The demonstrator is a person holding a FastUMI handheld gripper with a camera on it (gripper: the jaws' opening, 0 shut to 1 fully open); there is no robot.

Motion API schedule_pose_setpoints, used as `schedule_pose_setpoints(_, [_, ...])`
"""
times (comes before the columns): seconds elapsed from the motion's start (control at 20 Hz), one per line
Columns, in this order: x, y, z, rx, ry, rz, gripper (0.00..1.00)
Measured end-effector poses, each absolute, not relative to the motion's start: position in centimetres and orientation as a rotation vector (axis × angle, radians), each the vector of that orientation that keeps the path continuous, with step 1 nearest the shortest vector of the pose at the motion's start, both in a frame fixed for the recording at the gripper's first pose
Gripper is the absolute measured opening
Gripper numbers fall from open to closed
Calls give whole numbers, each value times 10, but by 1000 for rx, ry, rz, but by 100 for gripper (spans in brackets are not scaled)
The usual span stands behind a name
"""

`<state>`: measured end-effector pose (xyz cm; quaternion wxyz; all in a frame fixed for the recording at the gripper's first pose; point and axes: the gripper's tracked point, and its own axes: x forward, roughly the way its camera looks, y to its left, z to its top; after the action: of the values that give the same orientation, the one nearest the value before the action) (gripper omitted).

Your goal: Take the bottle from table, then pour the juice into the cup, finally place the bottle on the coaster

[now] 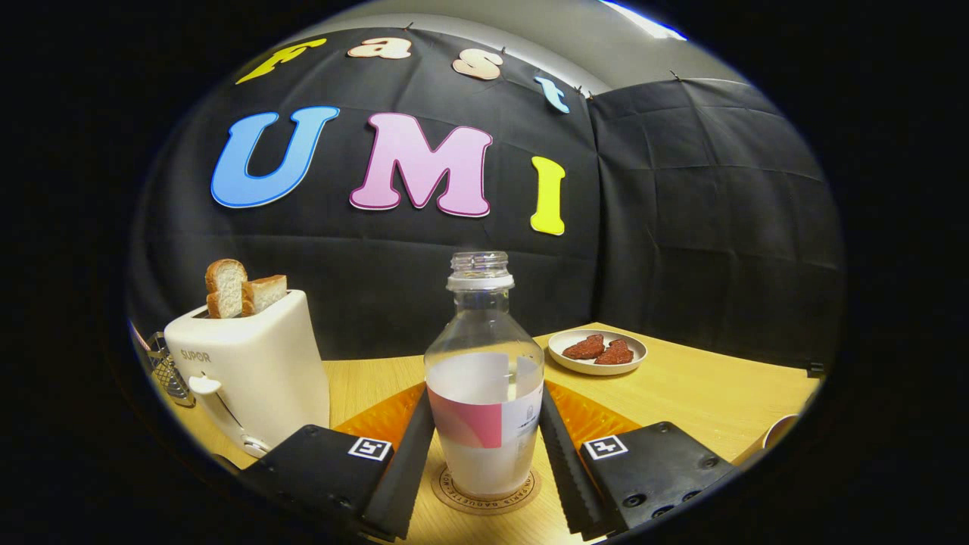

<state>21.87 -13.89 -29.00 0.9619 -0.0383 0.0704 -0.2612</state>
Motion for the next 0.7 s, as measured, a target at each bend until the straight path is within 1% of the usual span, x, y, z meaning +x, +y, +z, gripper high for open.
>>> schedule_pose_setpoints(0.35, [210, -135, -302, -58, 142, -513, 79])
schedule_pose_setpoints(0.5, [207, -132, -306, -51, 152, -509, 99])
schedule_pose_setpoints(0.7, [199, -127, -300, -55, 153, -499, 99])
